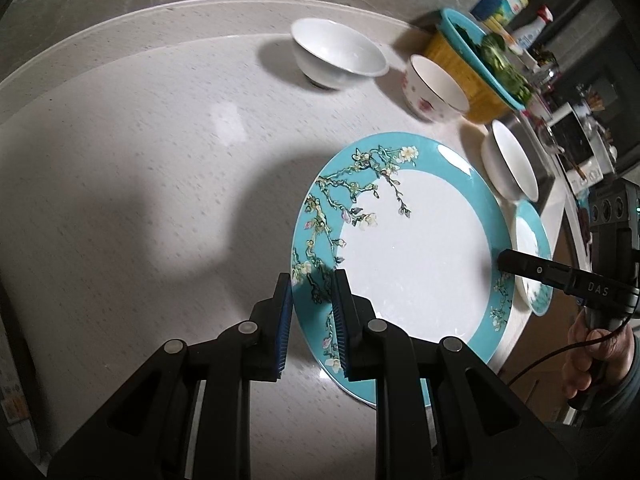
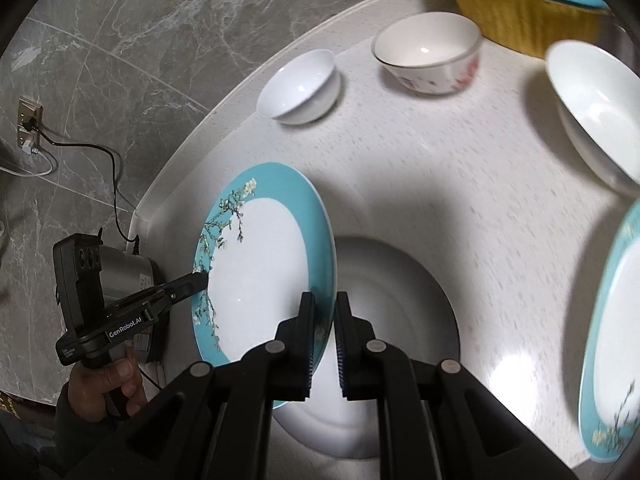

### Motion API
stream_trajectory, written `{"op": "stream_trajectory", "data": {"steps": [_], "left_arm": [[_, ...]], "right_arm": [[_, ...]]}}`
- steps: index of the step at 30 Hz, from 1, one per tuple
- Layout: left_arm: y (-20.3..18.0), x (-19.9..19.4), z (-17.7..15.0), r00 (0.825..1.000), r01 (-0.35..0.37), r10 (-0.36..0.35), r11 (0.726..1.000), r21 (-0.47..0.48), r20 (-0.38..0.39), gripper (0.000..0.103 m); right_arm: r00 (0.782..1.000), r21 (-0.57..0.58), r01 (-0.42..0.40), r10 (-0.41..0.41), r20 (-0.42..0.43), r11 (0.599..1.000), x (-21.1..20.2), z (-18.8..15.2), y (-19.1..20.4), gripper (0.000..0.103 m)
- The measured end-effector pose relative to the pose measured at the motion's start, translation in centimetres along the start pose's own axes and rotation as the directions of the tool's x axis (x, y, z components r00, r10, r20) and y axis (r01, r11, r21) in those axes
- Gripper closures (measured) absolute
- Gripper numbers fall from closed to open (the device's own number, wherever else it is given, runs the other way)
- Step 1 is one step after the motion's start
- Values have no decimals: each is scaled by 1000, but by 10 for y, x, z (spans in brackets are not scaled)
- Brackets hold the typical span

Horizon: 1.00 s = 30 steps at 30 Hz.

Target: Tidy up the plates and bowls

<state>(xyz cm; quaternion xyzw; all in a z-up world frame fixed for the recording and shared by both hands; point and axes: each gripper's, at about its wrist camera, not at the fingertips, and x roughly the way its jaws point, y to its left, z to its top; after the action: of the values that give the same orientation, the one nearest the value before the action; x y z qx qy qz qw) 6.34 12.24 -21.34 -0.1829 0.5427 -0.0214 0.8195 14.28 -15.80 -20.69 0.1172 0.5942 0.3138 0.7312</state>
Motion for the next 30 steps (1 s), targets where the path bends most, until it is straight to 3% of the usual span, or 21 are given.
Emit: {"op": "stream_trajectory", "data": {"steps": [12, 30], "left_arm": [[-41, 17, -37, 998, 19, -15, 997, 73, -55, 86], [-52, 53, -46, 996, -16, 25, 995, 98, -87, 86]], "right_arm": [[1000, 74, 24, -25, 4, 997, -21, -43, -33, 91], [998, 80, 68, -67, -14, 995, -7, -54, -50, 91]]}}
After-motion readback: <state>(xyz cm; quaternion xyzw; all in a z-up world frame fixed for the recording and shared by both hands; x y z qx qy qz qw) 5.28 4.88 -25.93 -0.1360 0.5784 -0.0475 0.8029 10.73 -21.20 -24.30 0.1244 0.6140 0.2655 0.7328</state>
